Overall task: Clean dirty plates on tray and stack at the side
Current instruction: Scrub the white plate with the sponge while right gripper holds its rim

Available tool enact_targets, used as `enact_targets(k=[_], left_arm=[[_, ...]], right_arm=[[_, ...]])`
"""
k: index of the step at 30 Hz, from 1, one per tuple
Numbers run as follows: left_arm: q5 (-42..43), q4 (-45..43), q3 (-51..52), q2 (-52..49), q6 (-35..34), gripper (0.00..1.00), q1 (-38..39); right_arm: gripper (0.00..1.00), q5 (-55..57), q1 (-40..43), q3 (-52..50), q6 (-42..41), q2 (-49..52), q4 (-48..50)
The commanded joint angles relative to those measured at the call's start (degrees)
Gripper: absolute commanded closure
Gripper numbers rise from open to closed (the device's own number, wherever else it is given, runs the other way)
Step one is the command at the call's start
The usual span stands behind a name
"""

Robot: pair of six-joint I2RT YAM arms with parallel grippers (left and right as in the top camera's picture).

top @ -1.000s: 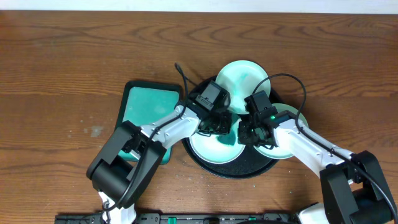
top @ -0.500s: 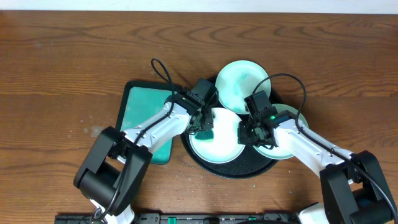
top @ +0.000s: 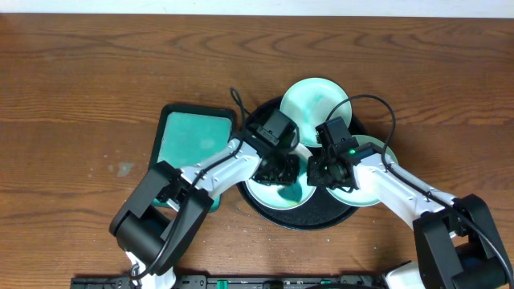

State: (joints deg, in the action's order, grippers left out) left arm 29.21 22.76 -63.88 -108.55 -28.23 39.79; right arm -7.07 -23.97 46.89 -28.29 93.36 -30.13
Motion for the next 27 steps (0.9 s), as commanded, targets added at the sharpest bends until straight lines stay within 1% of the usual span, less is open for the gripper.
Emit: enact_targets(k=[1, 3, 4, 5, 7, 8, 10, 14, 18, 21, 23, 27], left_arm=[[2.64, 3.13, 0.61, -0.76, 2.54, 0.93, -0.17], [0.31, 5.62, 0.61, -0.76, 1.95, 0.93, -0.31], [-3.04, 7.48, 0.61, -0.72, -0.17, 0.93, -0.50], [-9.35, 10.58, 0.59, -0.39, -5.27, 0.93, -1.14], [-14.14, 12.52, 0.57, 0.17, -8.39, 0.94, -2.29], [-16.57, 13.07, 0.57, 0.76, -9.01, 0.93, -3.19], [-24.98, 14.69, 0.33, 2.73, -9.01, 0.93, -5.53], [-36.50, 15.17, 0.24, 4.52, -8.37, 0.93, -7.91], [-37.86, 13.94, 0.26, 4.37, -7.41, 0.93, -8.39], [-34.93, 10.97, 0.26, 4.31, -7.10, 0.93, -8.22], [-27.74, 7.69, 0.28, 3.76, -4.68, 0.93, -7.93], [-11.80, 0.83, 0.61, 0.55, -4.42, 0.93, -6.71]], right_arm=[[0.99, 4.26, 0.63, -0.42, 0.07, 1.03, -0.48], [0.99, 4.26, 0.63, -0.42, 0.04, 1.03, -0.48], [0.99, 4.24, 0.63, -0.42, 0.04, 1.03, -0.48], [0.99, 4.24, 0.63, -0.42, 0.04, 1.03, -0.48], [0.99, 4.24, 0.63, -0.42, 0.04, 1.03, -0.48], [0.99, 4.24, 0.63, -0.42, 0.04, 1.03, -0.48], [0.99, 4.28, 0.63, -0.42, 0.07, 1.03, -0.48], [0.99, 4.28, 0.63, -0.42, 0.07, 1.03, -0.42], [0.99, 4.28, 0.63, -0.42, 0.07, 1.03, -0.37], [0.99, 4.28, 0.63, -0.42, 0.07, 1.03, -0.37], [0.99, 4.28, 0.63, -0.42, 0.07, 1.03, -0.37], [0.99, 4.26, 0.63, -0.42, 0.04, 1.03, -0.39]])
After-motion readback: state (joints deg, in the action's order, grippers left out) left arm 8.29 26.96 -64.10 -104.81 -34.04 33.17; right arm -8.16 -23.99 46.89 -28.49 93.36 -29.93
